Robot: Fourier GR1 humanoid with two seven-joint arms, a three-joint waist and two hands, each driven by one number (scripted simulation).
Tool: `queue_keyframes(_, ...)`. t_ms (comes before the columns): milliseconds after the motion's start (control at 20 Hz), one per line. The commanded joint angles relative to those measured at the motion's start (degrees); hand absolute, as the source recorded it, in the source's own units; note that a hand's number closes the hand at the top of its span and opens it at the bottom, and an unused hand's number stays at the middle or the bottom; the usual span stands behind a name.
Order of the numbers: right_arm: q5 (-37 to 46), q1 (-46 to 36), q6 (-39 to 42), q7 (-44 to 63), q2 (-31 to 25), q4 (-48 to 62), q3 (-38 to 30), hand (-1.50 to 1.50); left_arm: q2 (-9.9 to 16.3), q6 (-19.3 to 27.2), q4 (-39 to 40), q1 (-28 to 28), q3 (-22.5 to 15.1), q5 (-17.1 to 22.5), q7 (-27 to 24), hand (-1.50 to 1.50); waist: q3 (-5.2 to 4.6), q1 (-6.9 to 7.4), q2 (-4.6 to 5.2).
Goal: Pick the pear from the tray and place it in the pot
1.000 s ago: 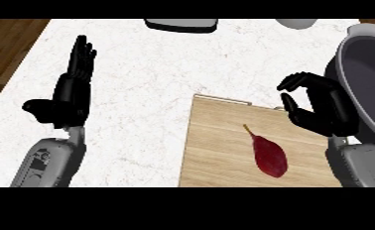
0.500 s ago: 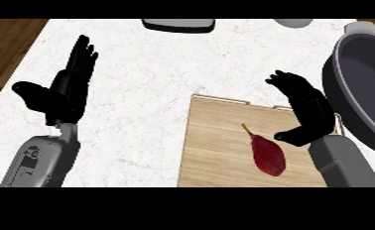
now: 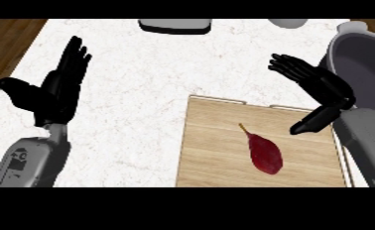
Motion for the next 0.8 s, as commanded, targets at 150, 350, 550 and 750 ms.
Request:
queue_keyframes(150,11.74,-5.20,10.34,-9.98,-5.14,-4.50,9.42,-1.50,0.44,-0.27,-1.05,1.08,0.64,0.41,1.04,0.00,-0.14,-1.27,-0.49)
queue_keyframes(350,17.79,-3.70,8.45,-14.81,-6.66,-5.91,15.66,-1.50,1.69,0.02,-2.10,0.92,2.17,0.55,2.14,0.00,-0.13,-1.84,-0.48)
queue_keyframes(550,19.53,-5.45,6.64,-17.96,-6.86,-3.34,18.88,-1.50,2.41,-1.77,-0.81,0.18,3.03,1.21,1.69,0.00,-0.20,-2.29,-0.28)
queue_keyframes(750,20.27,-6.06,3.98,-21.11,-6.77,-1.10,21.41,-1.50,1.55,-1.65,-3.26,3.51,2.89,1.64,1.63,0.00,-0.22,-1.88,-0.50)
